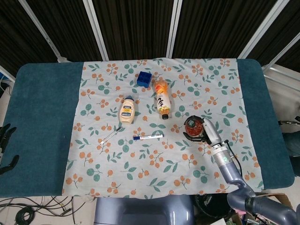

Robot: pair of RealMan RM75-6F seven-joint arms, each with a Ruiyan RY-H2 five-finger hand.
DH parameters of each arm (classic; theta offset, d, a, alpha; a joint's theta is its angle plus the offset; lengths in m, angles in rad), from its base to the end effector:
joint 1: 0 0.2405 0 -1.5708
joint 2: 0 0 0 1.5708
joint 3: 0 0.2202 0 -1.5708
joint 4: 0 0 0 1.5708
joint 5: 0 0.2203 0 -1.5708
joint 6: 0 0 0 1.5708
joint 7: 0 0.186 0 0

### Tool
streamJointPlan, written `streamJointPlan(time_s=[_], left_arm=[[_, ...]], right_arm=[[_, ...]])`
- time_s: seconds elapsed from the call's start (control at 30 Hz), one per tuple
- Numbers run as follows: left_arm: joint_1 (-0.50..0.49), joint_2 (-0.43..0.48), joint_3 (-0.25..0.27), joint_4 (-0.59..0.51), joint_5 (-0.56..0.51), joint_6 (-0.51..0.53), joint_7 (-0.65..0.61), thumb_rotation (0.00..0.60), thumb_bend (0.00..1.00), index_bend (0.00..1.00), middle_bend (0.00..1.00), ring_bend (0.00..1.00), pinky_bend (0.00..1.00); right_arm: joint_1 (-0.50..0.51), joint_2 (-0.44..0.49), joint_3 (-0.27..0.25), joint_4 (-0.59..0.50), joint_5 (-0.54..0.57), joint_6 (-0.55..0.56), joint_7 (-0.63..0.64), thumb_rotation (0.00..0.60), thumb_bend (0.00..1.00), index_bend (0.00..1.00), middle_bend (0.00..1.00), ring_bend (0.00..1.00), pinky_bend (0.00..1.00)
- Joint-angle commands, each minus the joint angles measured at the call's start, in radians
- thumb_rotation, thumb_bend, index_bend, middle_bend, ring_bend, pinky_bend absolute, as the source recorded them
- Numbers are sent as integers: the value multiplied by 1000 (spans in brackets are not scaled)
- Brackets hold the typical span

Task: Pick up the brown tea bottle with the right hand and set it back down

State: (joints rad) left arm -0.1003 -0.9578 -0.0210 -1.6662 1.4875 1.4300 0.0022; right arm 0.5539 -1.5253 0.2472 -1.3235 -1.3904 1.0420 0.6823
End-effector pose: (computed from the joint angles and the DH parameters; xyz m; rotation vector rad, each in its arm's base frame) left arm -0.2926 0.2191 0.1638 -1.4514 -0.8728 -0.7781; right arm -0.1669 -0.3690 0.0057 1.3490 -1.6210 1.5339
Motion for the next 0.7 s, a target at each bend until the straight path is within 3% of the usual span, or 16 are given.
streamJointPlan(time_s=[0.03, 0.13, 0.27, 0.37, 0.5, 0.63, 0.7], left_arm=[[0, 0, 0, 0, 1, 1, -1, 600, 370, 77, 0, 5, 68], [1, 0, 1, -1, 1, 2, 0, 600, 370, 77, 0, 6, 68], [2, 0, 2, -3, 4, 3, 3, 600, 370, 77, 0, 5, 68], [3, -1, 3, -5, 7, 6, 5, 600, 370, 77, 0, 5, 68], [5, -2, 4, -7, 9, 10, 11, 600, 370, 77, 0, 6, 68], [5, -4, 4, -7, 8, 10, 15, 600, 370, 77, 0, 5, 68], [5, -4, 4, -7, 6, 9, 17, 600, 370, 77, 0, 5, 68]], right_arm=[[51, 155, 29, -146, 99, -130, -211, 600, 420, 550, 542, 608, 678], [80, 253, 34, -221, 144, -198, -337, 600, 421, 554, 546, 609, 680], [131, 370, 14, -289, 194, -259, -600, 600, 420, 556, 549, 612, 683], [170, 418, -16, -321, 249, -243, -877, 600, 420, 556, 554, 616, 683], [207, 438, -36, -387, 346, -200, -1116, 600, 420, 556, 556, 620, 683], [241, 459, -34, -450, 396, -187, -1214, 600, 421, 557, 559, 629, 684], [250, 474, -9, -510, 424, -186, -1187, 600, 420, 564, 561, 630, 683]])
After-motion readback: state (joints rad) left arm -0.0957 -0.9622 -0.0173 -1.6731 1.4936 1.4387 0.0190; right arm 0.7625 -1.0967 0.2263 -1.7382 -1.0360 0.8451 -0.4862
